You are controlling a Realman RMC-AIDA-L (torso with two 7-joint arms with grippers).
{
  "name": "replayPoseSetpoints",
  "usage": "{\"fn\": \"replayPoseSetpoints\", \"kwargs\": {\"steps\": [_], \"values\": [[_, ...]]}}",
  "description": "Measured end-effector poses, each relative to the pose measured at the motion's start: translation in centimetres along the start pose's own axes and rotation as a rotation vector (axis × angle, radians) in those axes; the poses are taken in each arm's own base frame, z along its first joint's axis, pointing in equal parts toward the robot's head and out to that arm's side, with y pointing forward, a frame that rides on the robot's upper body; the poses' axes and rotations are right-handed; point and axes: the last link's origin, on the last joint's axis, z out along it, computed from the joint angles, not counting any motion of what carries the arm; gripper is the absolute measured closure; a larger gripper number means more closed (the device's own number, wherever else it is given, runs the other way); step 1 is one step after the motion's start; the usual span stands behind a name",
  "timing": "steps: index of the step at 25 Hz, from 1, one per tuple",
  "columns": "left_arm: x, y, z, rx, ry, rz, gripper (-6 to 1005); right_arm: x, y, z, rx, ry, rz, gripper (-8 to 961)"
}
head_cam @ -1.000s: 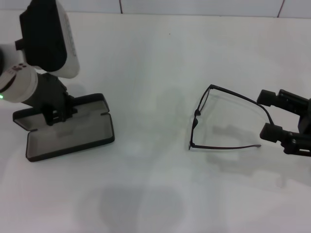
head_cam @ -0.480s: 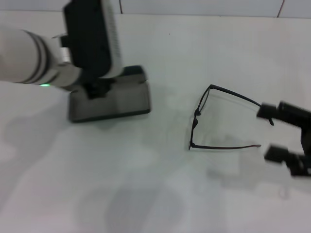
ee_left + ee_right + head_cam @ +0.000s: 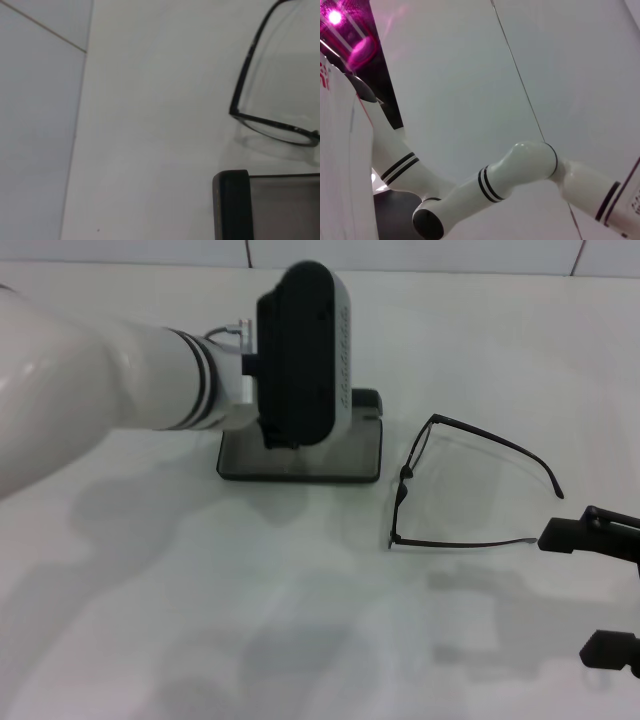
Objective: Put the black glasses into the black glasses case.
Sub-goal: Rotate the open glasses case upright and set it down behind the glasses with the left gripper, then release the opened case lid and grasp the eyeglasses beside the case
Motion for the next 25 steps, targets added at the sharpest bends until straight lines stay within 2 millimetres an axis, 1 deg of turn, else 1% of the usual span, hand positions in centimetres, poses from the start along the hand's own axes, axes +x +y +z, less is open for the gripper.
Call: {"fn": "replayPoseSetpoints", "kwargs": {"steps": [4, 8, 14, 22, 25], "values": [[0.7, 0.7, 0.6, -0.023, 0.005, 0.015, 802, 0.1, 0.0, -0.1, 0.011, -0.005, 0.001, 89], [1.2, 0.9, 0.7, -0.034, 0.008, -0.003, 802, 0.1, -0.1, 0.0, 0.014, -0.009, 0.006, 89], [1.3, 1.2, 1.0, -0.031, -0.037, -0.041, 801, 0.0, -0.2, 0.1, 0.011, -0.010, 0.001, 90], [1.4, 1.4, 0.9, -0.032, -0.038, -0.057, 799, 0.0, -0.1, 0.0, 0.016, -0.013, 0.002, 90], [1.6, 1.3, 0.6, -0.024, -0.031, -0.059, 734, 0.1, -0.1, -0.1, 0.018, -0.013, 0.003, 90]]}}
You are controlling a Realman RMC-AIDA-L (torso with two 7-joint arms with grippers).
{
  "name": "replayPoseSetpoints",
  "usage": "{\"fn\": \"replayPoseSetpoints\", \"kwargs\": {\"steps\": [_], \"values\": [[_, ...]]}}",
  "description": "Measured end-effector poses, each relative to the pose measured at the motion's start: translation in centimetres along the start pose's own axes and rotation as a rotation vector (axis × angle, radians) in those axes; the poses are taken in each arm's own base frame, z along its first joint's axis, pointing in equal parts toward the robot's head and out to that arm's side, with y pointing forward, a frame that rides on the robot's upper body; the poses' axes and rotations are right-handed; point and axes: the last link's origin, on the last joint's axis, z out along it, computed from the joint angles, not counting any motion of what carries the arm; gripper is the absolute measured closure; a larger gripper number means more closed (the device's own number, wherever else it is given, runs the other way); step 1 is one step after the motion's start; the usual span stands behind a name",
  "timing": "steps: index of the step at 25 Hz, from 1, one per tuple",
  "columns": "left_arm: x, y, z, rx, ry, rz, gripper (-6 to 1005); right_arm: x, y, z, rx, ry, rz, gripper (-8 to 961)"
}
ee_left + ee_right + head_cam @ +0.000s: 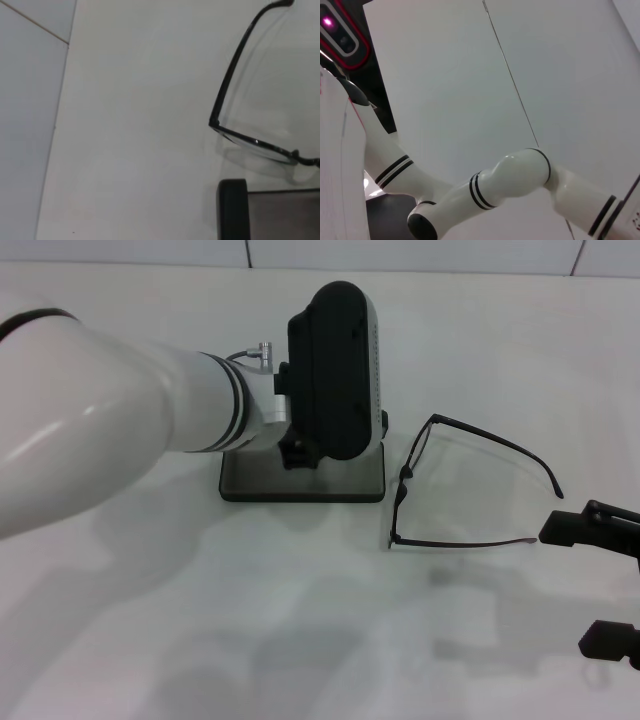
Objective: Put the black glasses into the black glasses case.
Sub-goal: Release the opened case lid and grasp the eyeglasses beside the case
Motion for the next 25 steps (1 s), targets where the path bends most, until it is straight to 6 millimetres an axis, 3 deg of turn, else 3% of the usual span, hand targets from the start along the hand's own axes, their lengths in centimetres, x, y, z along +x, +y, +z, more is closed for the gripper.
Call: {"fn": "replayPoseSetpoints", "kwargs": {"steps": [2, 9, 15, 19, 25], "values": [[0.0, 0.0, 0.0, 0.000, 0.000, 0.000, 691, 0.0, 0.0, 0.0, 0.001, 0.001, 0.000, 90], [1.7, -1.2, -4.5, 0.074, 0.102, -0.068, 604, -0.5, -1.7, -1.1, 0.093, 0.107, -0.048, 91], [2.4, -1.6, -8.2, 0.073, 0.442, -0.356, 600, -1.8, -4.9, -2.9, 0.263, 0.396, -0.220, 91], [0.5, -0.7, -9.2, 0.045, 0.702, -0.557, 608, -3.7, -5.7, -3.5, 0.306, 0.491, -0.300, 110], [-6.8, 1.3, -10.8, 0.102, 1.030, -0.772, 634, -7.5, -5.8, -3.5, 0.339, 0.627, -0.356, 147]]}}
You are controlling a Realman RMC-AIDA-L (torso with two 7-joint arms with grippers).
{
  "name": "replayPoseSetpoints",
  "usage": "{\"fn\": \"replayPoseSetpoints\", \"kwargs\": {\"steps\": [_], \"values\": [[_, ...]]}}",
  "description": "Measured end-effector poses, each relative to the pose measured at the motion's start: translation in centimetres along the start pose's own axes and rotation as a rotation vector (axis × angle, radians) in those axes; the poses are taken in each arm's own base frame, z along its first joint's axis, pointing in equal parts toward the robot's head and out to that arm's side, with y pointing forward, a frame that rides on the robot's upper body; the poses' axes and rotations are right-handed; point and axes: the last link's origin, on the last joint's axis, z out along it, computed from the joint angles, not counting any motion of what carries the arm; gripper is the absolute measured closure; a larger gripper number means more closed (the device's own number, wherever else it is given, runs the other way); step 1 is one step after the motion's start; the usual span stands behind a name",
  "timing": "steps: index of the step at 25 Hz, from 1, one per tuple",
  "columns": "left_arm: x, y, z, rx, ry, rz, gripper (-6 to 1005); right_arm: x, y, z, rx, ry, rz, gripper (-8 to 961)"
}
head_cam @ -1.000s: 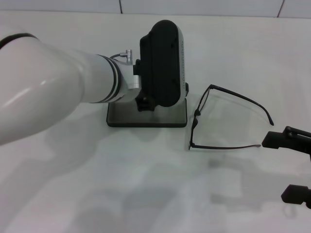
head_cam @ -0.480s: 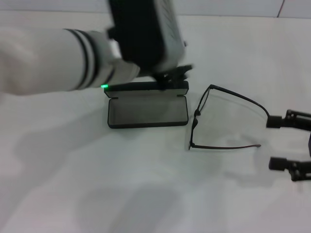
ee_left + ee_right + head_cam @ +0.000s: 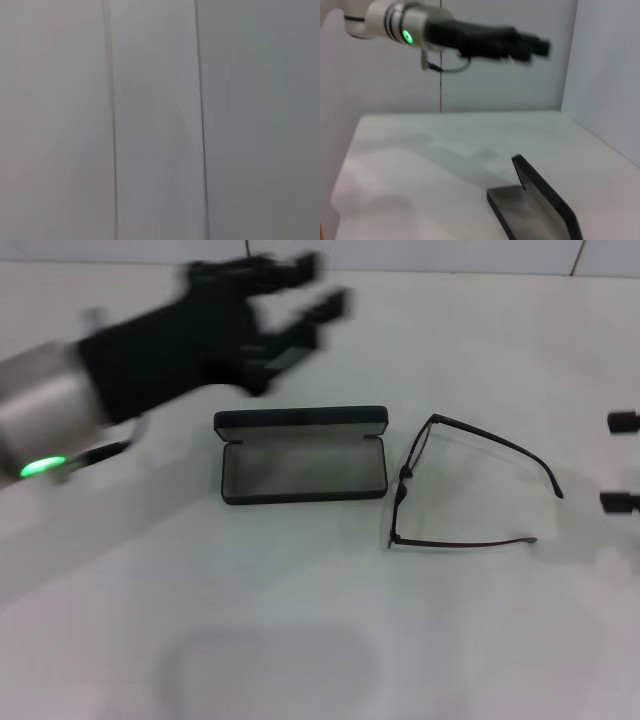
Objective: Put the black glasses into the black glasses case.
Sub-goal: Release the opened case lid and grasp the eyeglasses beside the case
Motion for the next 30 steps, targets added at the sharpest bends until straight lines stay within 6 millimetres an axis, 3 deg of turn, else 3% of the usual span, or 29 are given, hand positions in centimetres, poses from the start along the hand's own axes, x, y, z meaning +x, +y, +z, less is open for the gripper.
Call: {"fn": "replayPoseSetpoints", "kwargs": {"steps": [2, 4, 7, 9, 15, 22, 28, 30], "values": [[-0.3, -0.2, -1.0, -0.011, 0.033, -0.024, 644, -1.2, -0.7, -0.1, -0.003, 0.046, -0.033, 147], [-1.3, -0.9, -4.6, -0.035, 0.134, -0.087, 654, -2.6, -1.7, 0.4, -0.019, 0.098, -0.063, 147], [-3.4, -0.9, -7.8, -0.057, 0.177, -0.127, 677, -4.6, -3.1, 2.0, -0.067, 0.201, -0.093, 147], [-4.2, -0.7, -8.5, -0.057, 0.178, -0.138, 703, -6.1, -4.0, 3.5, -0.105, 0.285, -0.123, 146], [-6.7, -0.3, -9.5, -0.007, 0.151, -0.160, 741, -8.6, -4.8, 8.6, -0.194, 0.541, -0.250, 146], [-8.6, 0.2, -10.2, 0.049, 0.126, -0.190, 737, -11.7, -3.2, 14.7, -0.322, 0.727, -0.491, 165], [-9.4, 0.5, -10.1, 0.075, 0.110, -0.214, 737, -13.2, -1.3, 17.9, -0.390, 0.792, -0.673, 367], [-9.5, 0.6, -10.1, 0.077, 0.110, -0.215, 737, -13.4, -0.8, 18.5, -0.402, 0.807, -0.725, 371]]}}
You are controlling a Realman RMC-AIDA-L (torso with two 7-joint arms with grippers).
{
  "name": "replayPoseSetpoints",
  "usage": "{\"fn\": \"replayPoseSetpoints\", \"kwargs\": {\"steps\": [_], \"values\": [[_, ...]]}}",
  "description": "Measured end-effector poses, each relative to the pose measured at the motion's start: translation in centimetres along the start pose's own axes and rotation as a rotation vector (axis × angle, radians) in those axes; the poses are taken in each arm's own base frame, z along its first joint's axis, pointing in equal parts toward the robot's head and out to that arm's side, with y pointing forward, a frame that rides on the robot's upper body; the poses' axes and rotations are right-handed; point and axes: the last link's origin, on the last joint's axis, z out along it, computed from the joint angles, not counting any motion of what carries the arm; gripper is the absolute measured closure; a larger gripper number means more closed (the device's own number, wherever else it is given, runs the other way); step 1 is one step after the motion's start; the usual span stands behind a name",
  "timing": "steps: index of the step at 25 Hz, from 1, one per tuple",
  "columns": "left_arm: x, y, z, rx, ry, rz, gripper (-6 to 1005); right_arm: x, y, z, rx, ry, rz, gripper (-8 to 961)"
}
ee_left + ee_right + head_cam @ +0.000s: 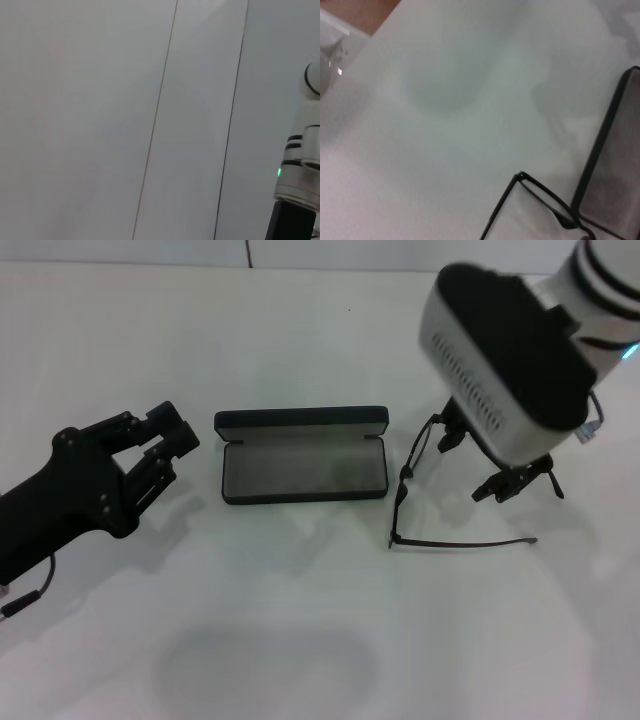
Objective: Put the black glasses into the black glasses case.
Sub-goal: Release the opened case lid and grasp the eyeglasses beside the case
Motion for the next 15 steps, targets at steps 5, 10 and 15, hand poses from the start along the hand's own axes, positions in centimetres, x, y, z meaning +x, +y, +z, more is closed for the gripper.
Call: {"fn": "replayPoseSetpoints", "kwargs": {"steps": [5, 10, 15], "values": [[-0.1, 0.0, -0.1, 0.005, 0.001, -0.002, 737, -1.7, -0.1, 0.6, -0.018, 0.055, -0.107, 378], [-0.2, 0.1, -0.2, 0.010, -0.001, -0.007, 737, -2.4, -0.2, 1.2, -0.007, 0.091, -0.175, 377], [-0.9, 0.2, -0.4, 0.029, -0.009, -0.022, 737, -3.0, 0.0, 1.9, 0.000, 0.108, -0.232, 377]]}}
